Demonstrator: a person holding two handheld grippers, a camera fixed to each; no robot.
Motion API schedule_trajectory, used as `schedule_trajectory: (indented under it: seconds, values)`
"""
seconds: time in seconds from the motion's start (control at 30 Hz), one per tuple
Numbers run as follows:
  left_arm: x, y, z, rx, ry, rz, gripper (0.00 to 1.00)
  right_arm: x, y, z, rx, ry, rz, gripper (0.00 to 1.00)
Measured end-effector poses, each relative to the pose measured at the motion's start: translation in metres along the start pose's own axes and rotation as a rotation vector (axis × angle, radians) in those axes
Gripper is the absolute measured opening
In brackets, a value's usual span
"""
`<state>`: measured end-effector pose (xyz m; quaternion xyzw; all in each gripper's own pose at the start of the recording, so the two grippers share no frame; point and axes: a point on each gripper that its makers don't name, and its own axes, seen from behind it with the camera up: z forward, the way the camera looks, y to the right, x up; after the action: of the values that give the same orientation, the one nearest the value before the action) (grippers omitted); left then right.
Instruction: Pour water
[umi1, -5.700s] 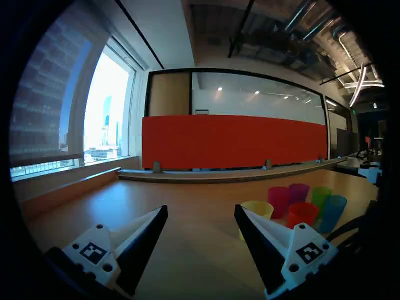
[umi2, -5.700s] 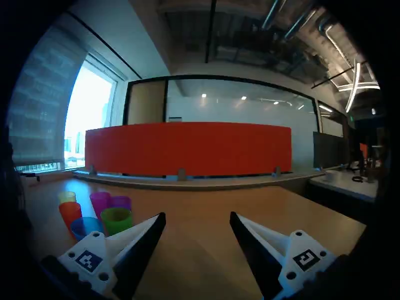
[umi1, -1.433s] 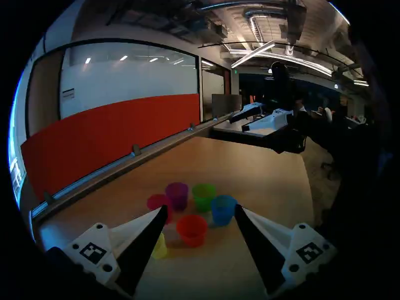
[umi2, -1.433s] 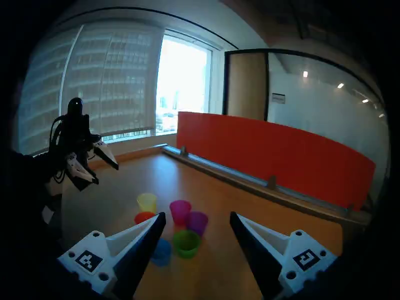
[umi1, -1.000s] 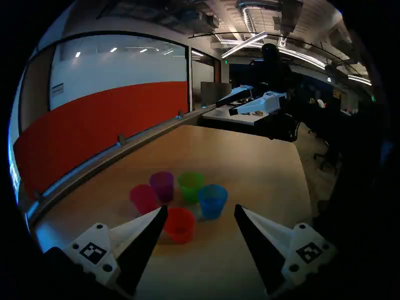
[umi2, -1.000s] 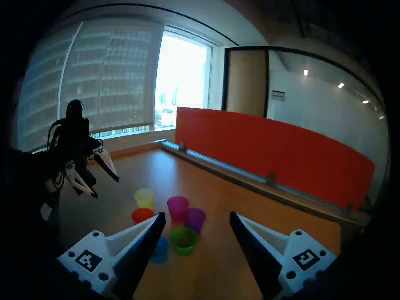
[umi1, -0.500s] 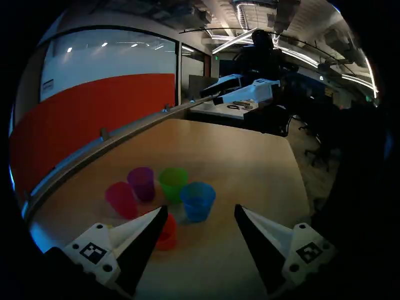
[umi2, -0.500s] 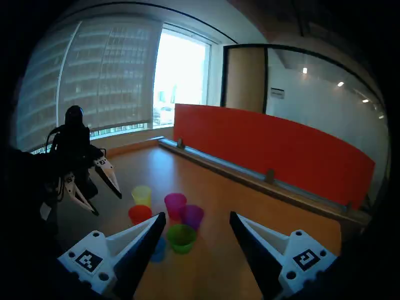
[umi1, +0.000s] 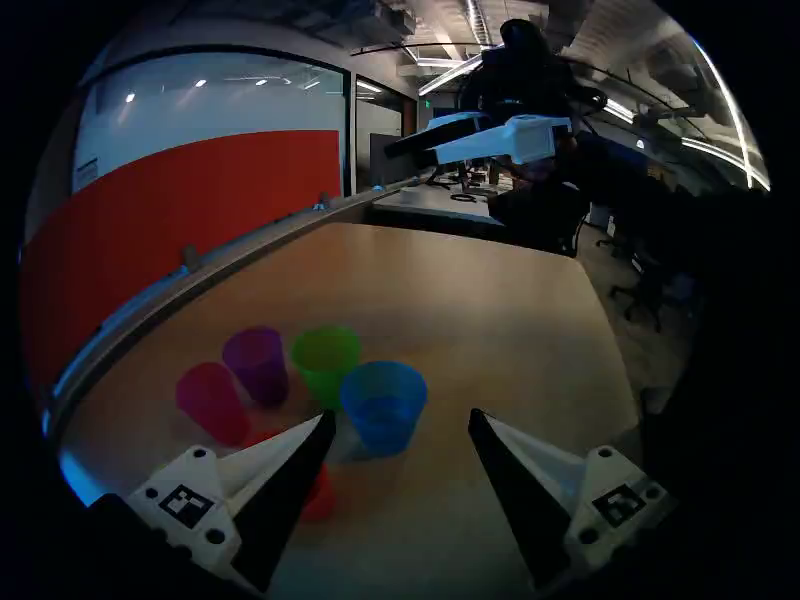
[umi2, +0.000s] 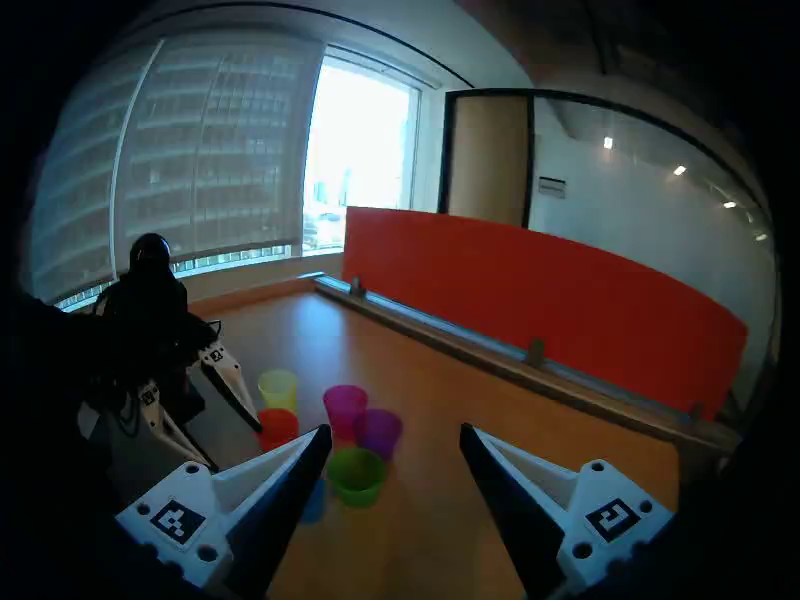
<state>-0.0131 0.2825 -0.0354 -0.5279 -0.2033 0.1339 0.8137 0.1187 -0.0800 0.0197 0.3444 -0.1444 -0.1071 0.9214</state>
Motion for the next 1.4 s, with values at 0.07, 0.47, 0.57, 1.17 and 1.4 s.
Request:
schedule_trajectory:
  seconds: [0.07, 0.47, 0.57, 1.17, 1.4]
  values:
    - [-0.002, -0.001, 0.007, 0.008, -0.009, 0.005, 0.99, 0.0, 0.0, 0.0, 0.0, 0.001, 0.0, 0.99]
    - [-0.014, -0.008, 0.042, 0.044, -0.071, 0.035, 0.99, -0.004, 0.005, -0.001, -0.004, 0.001, 0.003, 1.0]
    - [-0.016, -0.01, 0.049, 0.054, -0.087, 0.034, 0.99, -0.005, 0.006, -0.001, -0.006, 0.003, 0.006, 0.99]
    - [-0.025, -0.015, 0.08, 0.074, -0.142, 0.013, 0.99, -0.007, 0.011, -0.005, -0.013, 0.008, 0.008, 0.99]
    - [-0.023, -0.017, 0.087, 0.08, -0.13, 0.003, 0.99, -0.007, 0.012, -0.007, -0.017, 0.008, 0.006, 0.99]
